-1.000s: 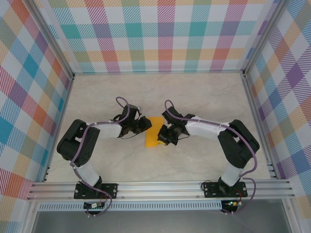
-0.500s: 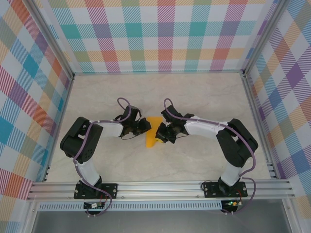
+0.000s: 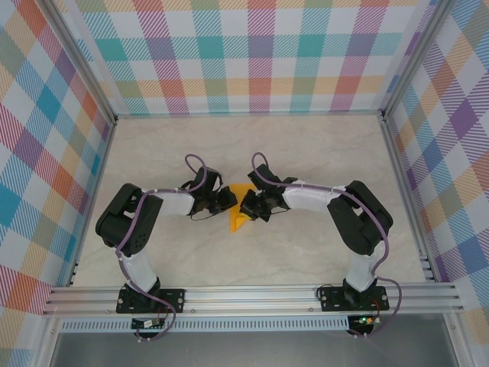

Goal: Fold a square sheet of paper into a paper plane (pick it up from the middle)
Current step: Third fold the triangle at the center of the table.

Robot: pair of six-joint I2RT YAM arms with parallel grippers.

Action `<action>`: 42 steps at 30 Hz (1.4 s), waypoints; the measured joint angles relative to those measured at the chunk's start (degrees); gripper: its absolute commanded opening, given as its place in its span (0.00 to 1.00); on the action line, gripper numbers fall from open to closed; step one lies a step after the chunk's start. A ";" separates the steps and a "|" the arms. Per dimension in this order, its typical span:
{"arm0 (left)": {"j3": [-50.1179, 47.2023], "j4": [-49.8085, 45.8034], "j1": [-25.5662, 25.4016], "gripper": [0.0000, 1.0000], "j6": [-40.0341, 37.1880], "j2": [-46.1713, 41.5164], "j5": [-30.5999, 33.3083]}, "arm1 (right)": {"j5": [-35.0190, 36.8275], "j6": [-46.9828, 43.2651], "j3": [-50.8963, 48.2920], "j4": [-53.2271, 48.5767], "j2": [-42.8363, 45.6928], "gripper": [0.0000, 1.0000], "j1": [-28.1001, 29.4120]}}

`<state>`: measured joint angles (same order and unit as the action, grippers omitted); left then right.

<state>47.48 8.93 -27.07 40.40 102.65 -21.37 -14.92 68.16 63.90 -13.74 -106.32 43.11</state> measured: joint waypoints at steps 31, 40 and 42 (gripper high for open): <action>5.03 -3.21 2.91 0.10 -1.05 3.04 -0.22 | 0.74 -1.38 1.42 3.13 -2.78 0.03 0.00; 5.07 -3.41 2.91 0.10 -1.27 3.04 -0.24 | 0.72 -1.79 2.14 3.87 -3.78 0.03 0.00; 5.07 -3.41 2.91 0.10 -1.27 3.04 -0.24 | 0.70 -2.12 2.19 3.87 -3.89 0.03 0.00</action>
<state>52.56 5.52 -24.16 39.13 105.69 -21.61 -14.22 66.04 66.08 -9.87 -110.21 43.11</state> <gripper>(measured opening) 0.102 0.030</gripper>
